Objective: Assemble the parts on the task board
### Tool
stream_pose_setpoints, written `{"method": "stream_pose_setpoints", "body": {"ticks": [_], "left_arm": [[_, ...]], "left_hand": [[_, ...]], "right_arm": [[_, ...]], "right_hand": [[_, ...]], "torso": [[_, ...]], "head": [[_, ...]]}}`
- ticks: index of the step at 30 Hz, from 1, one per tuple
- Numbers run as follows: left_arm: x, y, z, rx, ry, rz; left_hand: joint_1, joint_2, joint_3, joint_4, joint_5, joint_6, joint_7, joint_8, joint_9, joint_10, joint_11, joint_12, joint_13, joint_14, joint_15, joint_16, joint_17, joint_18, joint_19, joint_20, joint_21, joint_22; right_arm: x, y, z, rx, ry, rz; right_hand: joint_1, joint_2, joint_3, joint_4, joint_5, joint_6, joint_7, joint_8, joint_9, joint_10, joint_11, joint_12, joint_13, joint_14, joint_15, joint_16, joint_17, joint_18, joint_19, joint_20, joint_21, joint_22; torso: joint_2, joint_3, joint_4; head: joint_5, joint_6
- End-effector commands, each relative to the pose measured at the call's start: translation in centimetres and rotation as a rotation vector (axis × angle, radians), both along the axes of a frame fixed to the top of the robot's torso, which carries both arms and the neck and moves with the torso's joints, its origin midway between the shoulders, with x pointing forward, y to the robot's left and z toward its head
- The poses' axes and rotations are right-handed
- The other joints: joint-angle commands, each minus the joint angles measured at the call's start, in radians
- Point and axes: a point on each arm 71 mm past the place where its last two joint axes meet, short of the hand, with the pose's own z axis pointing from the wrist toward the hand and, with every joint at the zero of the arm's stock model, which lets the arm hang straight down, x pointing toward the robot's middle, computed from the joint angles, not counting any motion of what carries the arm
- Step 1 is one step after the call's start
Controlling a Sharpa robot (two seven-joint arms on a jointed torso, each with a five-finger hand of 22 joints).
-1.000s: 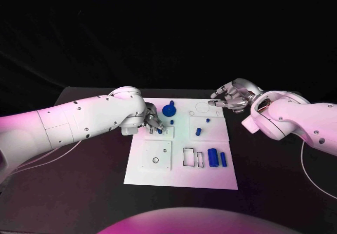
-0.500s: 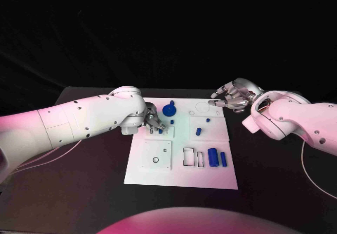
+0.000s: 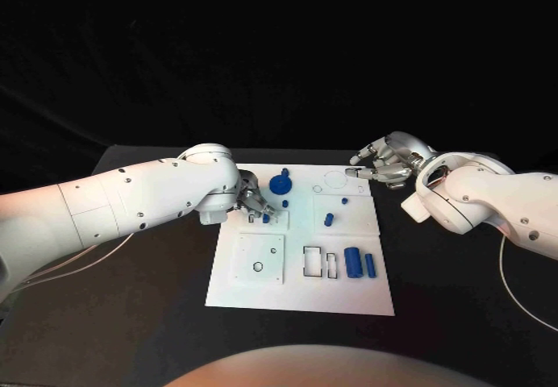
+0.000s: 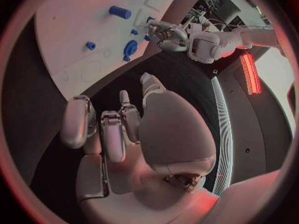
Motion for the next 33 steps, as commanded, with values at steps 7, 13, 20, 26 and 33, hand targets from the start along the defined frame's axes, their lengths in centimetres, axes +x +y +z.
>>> {"method": "stream_pose_setpoints", "body": {"ticks": [7,13,20,26,33], "left_arm": [[0.6,0.6,2.8,-0.073,-0.041,0.035],[2.2,2.3,5.4,-0.08,-0.093,0.077],[4.4,3.9,7.1,-0.061,-0.118,0.113],[5.4,4.0,6.9,-0.032,-0.094,0.115],[6.2,4.0,5.9,0.002,-0.053,0.112]], "left_hand": [[0.07,0.034,-0.04,0.001,0.111,-0.022,0.02,-0.083,-0.078,-0.034,0.006,-0.034,-0.046,0.103,0.002,0.004,0.261,-0.006,0.027,0.002,-0.015,0.163],[0.104,0.035,-0.074,0.001,0.119,-0.073,0.053,-0.203,-0.18,-0.071,0.034,-0.084,-0.109,0.102,0.024,0.002,0.257,-0.005,0.023,0.022,-0.023,0.158],[0.131,0.04,-0.093,0.001,0.114,-0.119,0.076,-0.274,-0.237,-0.078,0.053,-0.093,-0.124,0.103,0.041,0.004,0.26,-0.005,0.025,0.038,-0.023,0.161],[0.136,0.045,-0.1,0.001,0.098,-0.112,0.077,-0.279,-0.247,-0.076,0.055,-0.089,-0.122,0.104,0.043,0.006,0.263,-0.005,0.025,0.041,-0.023,0.162],[0.141,0.05,-0.106,0.001,0.082,-0.108,0.078,-0.283,-0.256,-0.076,0.056,-0.088,-0.121,0.104,0.044,0.006,0.263,-0.005,0.026,0.043,-0.023,0.163]], "right_arm": [[0.1,-0.2,-0.1,-0.011,-0.001,0.004],[0.2,-0.3,-0.2,-0.013,0.0,-0.001],[0.3,-0.3,-0.2,-0.013,-0.002,-0.004],[0.3,-0.5,-0.2,-0.015,-0.005,-0.013],[0.3,-0.4,-0.2,-0.015,-0.005,-0.01]], "right_hand": [[-0.011,0.003,0.002,0.002,-0.005,-0.001,0.0,0.004,0.001,-0.005,-0.003,-0.006,0.032,0.084,-0.008,-0.005,0.181,0.009,-0.007,0.0,-0.005,0.036],[-0.011,0.003,0.002,0.002,-0.005,-0.001,0.0,0.004,0.001,-0.005,-0.003,-0.006,0.032,0.084,-0.008,-0.005,0.181,0.009,-0.007,0.0,-0.005,0.036],[-0.014,0.004,0.001,0.001,-0.005,-0.002,0.0,0.005,0.001,-0.004,-0.003,-0.004,0.033,0.085,-0.008,-0.005,0.182,0.009,-0.007,0.0,-0.005,0.035],[-0.015,0.004,0.001,0.001,-0.005,-0.002,0.0,0.005,0.002,-0.006,-0.003,-0.007,0.03,0.084,-0.008,-0.005,0.181,0.009,-0.008,0.0,-0.006,0.035],[-0.015,0.004,0.002,0.0,-0.004,-0.003,0.0,0.005,0.002,-0.006,-0.003,-0.006,0.031,0.085,-0.008,-0.005,0.182,0.009,-0.007,0.0,-0.006,0.035]], "torso": [[-0.004,-0.0008,0.0021],[-0.003,0.0004,0.0029],[0.003,-0.0015,-0.0004],[0.003,-0.0032,0.0022],[0.005,-0.0042,0.0011]], "head": [[0.0,0.009],[0.002,0.017],[0.007,0.021],[0.003,0.02],[0.007,0.02]]}}
